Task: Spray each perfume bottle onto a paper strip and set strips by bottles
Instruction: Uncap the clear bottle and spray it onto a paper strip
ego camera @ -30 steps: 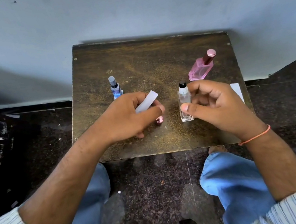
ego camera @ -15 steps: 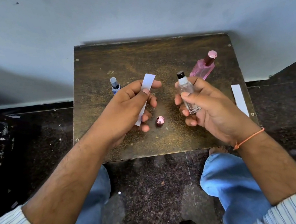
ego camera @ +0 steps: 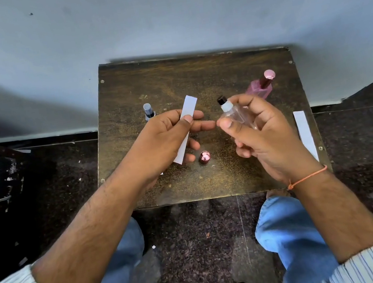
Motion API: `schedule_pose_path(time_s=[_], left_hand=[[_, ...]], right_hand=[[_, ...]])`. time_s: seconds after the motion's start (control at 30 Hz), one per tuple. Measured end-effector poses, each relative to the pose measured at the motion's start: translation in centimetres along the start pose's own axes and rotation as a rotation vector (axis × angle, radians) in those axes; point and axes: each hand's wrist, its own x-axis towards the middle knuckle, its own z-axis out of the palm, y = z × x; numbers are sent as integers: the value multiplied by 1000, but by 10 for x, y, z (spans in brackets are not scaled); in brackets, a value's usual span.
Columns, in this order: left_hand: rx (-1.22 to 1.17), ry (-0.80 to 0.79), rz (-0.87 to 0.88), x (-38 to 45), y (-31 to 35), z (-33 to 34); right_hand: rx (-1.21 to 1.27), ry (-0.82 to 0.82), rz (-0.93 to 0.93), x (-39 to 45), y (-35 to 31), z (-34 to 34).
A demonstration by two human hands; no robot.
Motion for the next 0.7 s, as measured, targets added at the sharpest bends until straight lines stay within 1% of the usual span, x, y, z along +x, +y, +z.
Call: schedule_pose_path(time_s=[0.07,0.2,0.33,0.5,0.6,0.7], left_hand=[[-32,-5,-1,-1,1,0],[-41,-13,-7,-1,-1,2],[-39,-13,-26,-1,-3,4],[-12,-2,2,1,-6,5],[-15,-3,-1,1,-6,5],[-18,-29,-9,2,-6,5]], right_hand=[[16,-6,5,0,1,0],[-41,9,73,1,-1,0],[-101,105,101,3,-4,5],[-123,155,98,6,-3,9],[-152,150,94,6,-4,10],[-241,144,21,5,-3,10]])
